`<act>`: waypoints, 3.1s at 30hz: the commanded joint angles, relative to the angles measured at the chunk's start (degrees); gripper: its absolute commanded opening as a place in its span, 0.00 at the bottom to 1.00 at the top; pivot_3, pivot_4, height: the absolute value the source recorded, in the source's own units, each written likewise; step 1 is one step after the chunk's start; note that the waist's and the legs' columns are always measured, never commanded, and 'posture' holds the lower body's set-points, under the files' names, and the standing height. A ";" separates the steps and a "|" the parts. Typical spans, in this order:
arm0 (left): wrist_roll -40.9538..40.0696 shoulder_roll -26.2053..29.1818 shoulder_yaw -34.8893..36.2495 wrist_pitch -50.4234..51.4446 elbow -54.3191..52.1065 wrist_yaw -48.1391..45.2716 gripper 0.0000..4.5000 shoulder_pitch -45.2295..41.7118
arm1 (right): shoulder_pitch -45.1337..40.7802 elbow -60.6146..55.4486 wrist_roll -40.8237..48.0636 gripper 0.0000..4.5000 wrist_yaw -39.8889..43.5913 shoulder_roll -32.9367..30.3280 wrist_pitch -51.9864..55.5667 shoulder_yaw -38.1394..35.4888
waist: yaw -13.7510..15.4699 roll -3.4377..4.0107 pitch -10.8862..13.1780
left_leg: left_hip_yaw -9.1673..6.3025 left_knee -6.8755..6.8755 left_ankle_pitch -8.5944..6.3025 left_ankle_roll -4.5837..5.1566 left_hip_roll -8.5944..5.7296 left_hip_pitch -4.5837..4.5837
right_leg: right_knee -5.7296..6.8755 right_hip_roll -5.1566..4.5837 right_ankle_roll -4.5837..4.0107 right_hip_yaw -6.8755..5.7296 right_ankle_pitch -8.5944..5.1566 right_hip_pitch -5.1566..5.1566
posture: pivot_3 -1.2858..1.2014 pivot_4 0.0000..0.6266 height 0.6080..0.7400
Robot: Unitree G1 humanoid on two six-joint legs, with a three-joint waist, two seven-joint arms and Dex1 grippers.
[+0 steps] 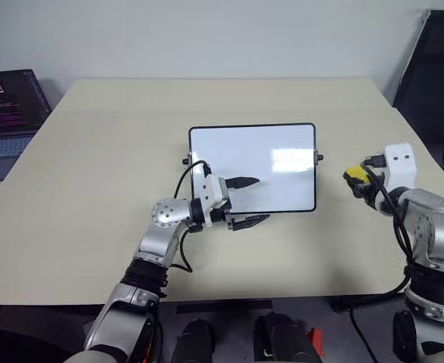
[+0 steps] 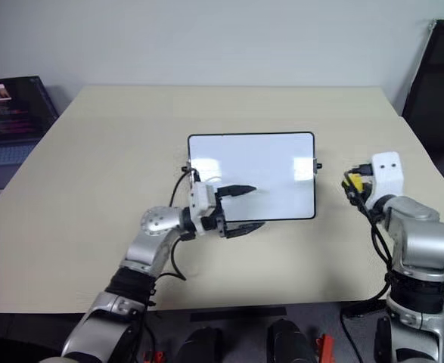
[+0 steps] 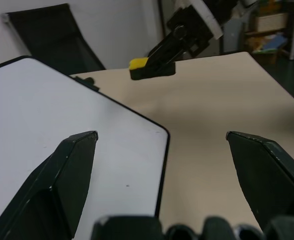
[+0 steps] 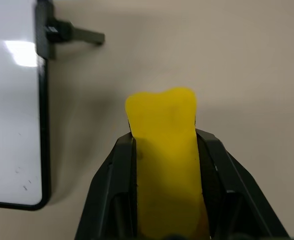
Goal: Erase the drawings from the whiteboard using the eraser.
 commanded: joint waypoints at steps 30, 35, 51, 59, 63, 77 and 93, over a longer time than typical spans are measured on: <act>-2.35 1.01 0.44 1.93 -2.49 -3.88 1.00 0.29 | 2.85 7.82 7.26 0.27 -7.99 -0.87 -6.75 -1.96 | -0.01 0.01 0.00 | 0.02 0.08 0.01 0.01 -0.01 0.04 | 0.13 0.02 0.00 0.03 0.00 0.02 | 0.52 0.24 1.00; -2.35 1.03 0.53 2.02 -2.14 -4.17 1.00 -0.05 | 2.67 8.16 7.80 0.27 -8.86 -0.44 -6.31 -2.63 | -0.02 0.01 0.00 | 0.03 0.11 0.01 0.01 -0.01 0.05 | 0.17 0.02 0.00 0.04 0.00 0.02 | 0.52 0.24 1.00; -1.83 1.16 0.84 1.70 -1.05 -3.78 1.00 -1.06 | 2.15 10.40 8.89 0.99 -10.85 -1.79 -8.28 -2.75 | -0.01 0.02 -0.01 | 0.03 0.22 0.01 0.01 -0.01 0.05 | 0.24 0.03 0.00 0.05 0.00 0.04 | 0.52 0.24 1.00; -1.96 1.77 1.09 2.20 -2.15 -3.49 1.00 -0.54 | 2.31 8.13 9.60 0.99 -11.54 -2.61 -8.80 -4.11 | -0.01 0.02 -0.01 | 0.02 0.24 0.01 0.02 0.00 0.04 | 0.25 0.03 0.00 0.05 0.00 0.04 | 0.52 0.24 1.00; -1.68 2.11 2.54 2.59 -3.14 -0.05 1.00 0.81 | 3.78 3.01 11.33 0.99 -12.14 -1.16 -8.25 -6.39 | -0.01 0.04 -0.02 | 0.02 0.24 0.01 0.02 0.00 0.04 | 0.27 0.03 0.00 0.06 0.00 0.04 | 0.52 0.24 1.00; 6.38 -3.06 7.51 7.71 -22.95 31.08 1.00 22.00 | 28.93 -19.22 11.21 0.99 -15.17 12.51 -37.16 -4.78 | -0.09 0.15 -0.11 | 0.05 0.30 0.00 0.01 0.14 0.16 | 0.34 -0.04 0.01 0.15 0.01 0.09 | 0.52 0.24 1.00; 14.51 -11.30 8.71 12.35 -33.49 53.86 1.00 38.46 | 46.70 -17.28 6.74 0.99 -13.87 16.78 -57.81 6.50 | 0.07 0.16 -0.12 | -0.05 0.36 -0.03 -0.02 0.33 0.83 | 0.06 -0.20 -0.37 0.12 -0.26 0.84 | 0.52 0.24 1.00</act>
